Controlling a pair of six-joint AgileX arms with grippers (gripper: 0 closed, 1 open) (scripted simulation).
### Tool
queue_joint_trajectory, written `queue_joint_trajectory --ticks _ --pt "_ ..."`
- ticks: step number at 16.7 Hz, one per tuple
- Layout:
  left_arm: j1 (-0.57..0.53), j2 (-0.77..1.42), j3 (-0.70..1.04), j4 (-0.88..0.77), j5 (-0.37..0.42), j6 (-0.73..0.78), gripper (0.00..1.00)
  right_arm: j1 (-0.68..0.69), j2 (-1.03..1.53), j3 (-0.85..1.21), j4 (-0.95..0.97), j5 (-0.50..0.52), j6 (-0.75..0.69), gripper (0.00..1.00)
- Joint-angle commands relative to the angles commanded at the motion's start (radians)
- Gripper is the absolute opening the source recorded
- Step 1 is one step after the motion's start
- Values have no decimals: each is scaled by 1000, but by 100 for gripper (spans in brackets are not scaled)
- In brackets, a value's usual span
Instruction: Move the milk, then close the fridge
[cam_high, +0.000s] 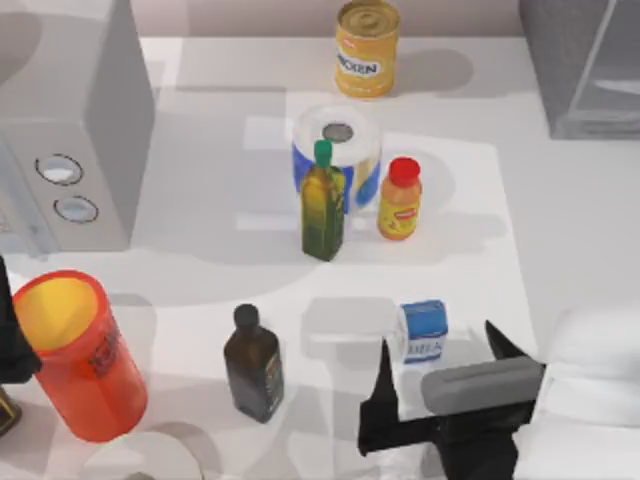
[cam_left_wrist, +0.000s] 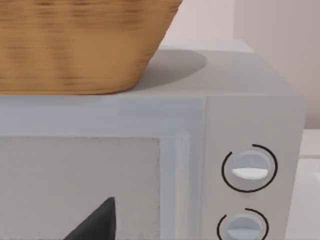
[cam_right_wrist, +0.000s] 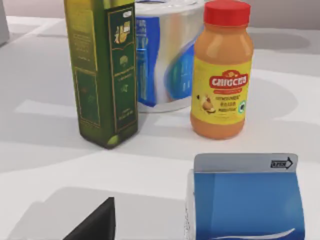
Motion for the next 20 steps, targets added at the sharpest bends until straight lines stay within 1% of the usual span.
queue_joint_trajectory --ticks 5,13,18,20 --pt "0 0 0 0 0 0 100 -5 -1 0 -3 -3 0 100" --pt "0 0 0 0 0 0 100 -120 31 102 -41 -117 -36 100" --pt "0 0 0 0 0 0 100 -131 32 102 -38 -129 -38 100" --pt "0 0 0 0 0 0 100 -131 32 102 -38 -129 -38 85"
